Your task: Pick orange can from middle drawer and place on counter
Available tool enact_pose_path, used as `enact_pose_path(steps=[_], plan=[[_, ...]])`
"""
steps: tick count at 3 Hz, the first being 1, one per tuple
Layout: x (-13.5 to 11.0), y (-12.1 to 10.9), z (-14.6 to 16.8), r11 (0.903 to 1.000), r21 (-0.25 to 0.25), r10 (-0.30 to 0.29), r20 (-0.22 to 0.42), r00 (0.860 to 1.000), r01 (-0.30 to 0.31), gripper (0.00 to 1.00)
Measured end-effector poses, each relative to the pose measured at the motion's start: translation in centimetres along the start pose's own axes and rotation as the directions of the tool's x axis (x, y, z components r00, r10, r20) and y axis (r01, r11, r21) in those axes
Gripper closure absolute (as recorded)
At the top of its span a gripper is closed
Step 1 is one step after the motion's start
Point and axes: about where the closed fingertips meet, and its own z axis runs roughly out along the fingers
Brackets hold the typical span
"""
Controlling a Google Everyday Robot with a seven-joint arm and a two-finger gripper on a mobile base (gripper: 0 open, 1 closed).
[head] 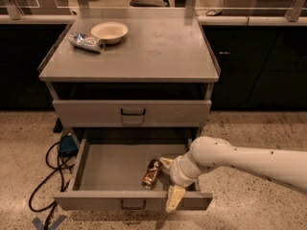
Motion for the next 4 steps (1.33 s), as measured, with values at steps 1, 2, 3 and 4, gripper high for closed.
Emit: enact_pose_path(steps=[1,2,3,4], plan=[[-0.4,-1.2,0.2,0.9988,0.049,-0.002,0.013,1.0,0.002,0.0],[0.9,-1.9,1.4,0.9976,0.06,0.032,0.035,0.999,-0.034,0.0],[1.5,-4.0,3.4,0.9925,0.112,0.044,0.051,0.998,-0.05,0.0],[1.9,-6.7,3.6,0.9839,0.167,0.054,0.06,0.997,-0.063,0.0]])
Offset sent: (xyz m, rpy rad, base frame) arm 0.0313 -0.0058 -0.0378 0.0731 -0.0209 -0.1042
